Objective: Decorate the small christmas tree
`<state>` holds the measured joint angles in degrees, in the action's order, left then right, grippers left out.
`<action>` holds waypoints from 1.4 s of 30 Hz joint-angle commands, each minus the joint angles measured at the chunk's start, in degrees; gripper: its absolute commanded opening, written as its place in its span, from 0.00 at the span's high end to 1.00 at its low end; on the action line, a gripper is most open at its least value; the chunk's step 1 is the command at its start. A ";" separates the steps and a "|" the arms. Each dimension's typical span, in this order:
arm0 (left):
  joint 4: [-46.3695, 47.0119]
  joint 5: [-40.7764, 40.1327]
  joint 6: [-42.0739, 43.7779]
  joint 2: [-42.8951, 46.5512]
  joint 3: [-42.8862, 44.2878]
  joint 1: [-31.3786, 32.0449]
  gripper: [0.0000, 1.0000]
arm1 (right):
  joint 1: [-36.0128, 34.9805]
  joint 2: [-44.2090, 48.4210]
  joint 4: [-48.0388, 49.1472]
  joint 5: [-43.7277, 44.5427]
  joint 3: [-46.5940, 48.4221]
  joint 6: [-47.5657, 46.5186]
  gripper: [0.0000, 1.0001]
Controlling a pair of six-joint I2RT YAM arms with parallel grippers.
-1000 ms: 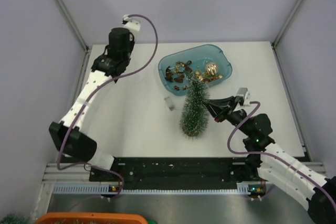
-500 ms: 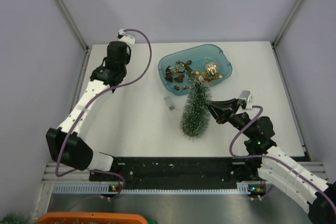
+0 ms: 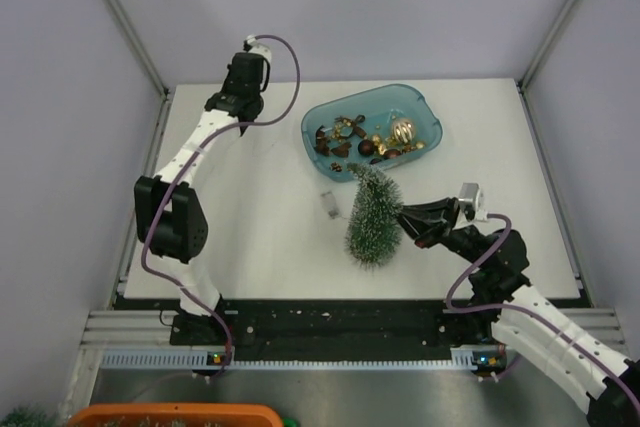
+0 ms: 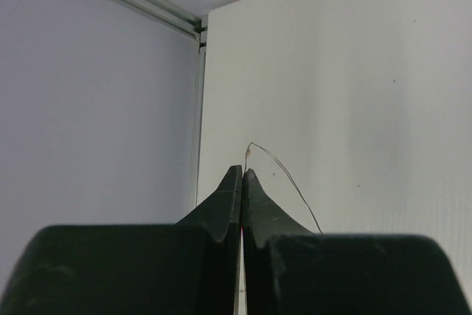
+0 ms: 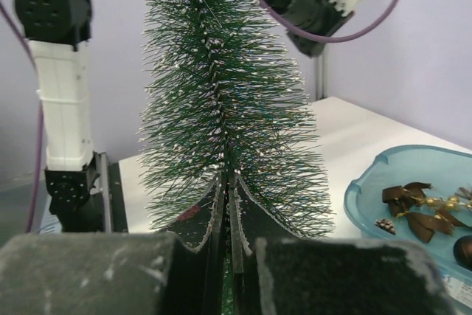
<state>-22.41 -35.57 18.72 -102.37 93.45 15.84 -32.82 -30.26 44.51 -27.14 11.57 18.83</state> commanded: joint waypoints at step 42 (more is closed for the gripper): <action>8.88 13.60 14.15 -11.37 42.69 32.23 1.00 | -12.35 -28.36 11.13 -5.14 10.75 -0.01 1.00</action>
<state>-21.26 -25.04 31.90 -120.09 135.22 44.49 -43.57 -56.53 58.08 -37.45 20.21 21.93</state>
